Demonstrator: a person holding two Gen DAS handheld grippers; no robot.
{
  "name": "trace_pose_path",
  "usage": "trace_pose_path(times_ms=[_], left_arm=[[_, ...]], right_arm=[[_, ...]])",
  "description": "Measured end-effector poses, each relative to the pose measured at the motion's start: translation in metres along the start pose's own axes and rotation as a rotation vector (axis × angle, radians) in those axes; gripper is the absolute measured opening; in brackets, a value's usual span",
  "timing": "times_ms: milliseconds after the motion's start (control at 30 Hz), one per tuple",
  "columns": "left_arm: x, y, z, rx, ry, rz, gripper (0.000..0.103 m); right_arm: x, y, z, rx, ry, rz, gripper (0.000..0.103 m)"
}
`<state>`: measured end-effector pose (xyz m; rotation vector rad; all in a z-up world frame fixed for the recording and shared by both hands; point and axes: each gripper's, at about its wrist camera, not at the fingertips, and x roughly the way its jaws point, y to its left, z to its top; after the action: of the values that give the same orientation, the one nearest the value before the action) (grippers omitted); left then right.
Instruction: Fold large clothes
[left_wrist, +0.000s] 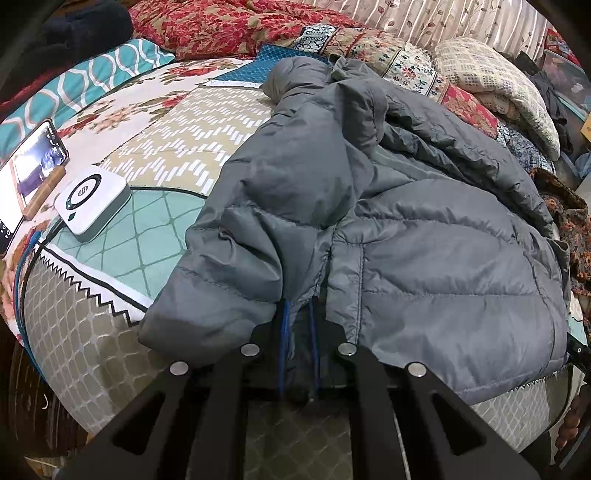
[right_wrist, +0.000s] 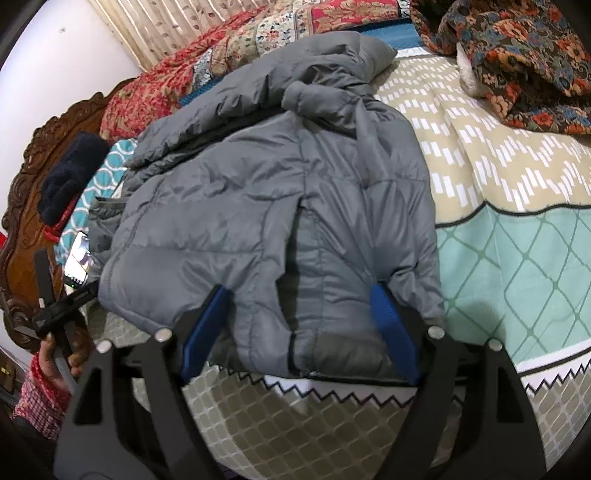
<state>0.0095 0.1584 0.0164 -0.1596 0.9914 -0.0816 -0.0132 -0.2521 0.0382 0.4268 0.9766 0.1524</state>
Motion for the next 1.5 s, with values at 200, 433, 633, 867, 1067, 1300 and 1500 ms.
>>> trace_pose_path(times_ms=[200, 433, 633, 867, 1067, 1300, 1500], left_arm=[[0.000, 0.002, -0.001, 0.003, -0.002, -0.010, 0.067], [0.000, 0.003, -0.001, 0.007, -0.002, -0.015, 0.067], [0.000, 0.003, 0.001, 0.009, 0.009, -0.014, 0.067], [0.000, 0.003, 0.002, 0.010, 0.004, -0.010, 0.067], [0.000, 0.003, 0.002, 0.018, 0.014, -0.010, 0.067], [0.001, 0.002, 0.003, 0.026, 0.014, -0.007, 0.067], [0.002, 0.000, 0.004, 0.022, 0.017, 0.001, 0.067]], right_arm=[[0.000, 0.003, -0.001, -0.006, -0.006, -0.015, 0.076], [-0.006, 0.001, -0.001, 0.018, -0.016, -0.005, 0.076], [-0.044, -0.003, 0.009, 0.043, -0.134, -0.050, 0.076], [-0.061, 0.038, 0.047, -0.097, -0.203, -0.027, 0.076], [-0.011, 0.069, 0.060, -0.135, -0.090, 0.005, 0.073], [0.027, 0.011, 0.066, 0.057, -0.024, -0.122, 0.062], [0.004, -0.018, 0.066, 0.161, -0.053, -0.072, 0.061]])
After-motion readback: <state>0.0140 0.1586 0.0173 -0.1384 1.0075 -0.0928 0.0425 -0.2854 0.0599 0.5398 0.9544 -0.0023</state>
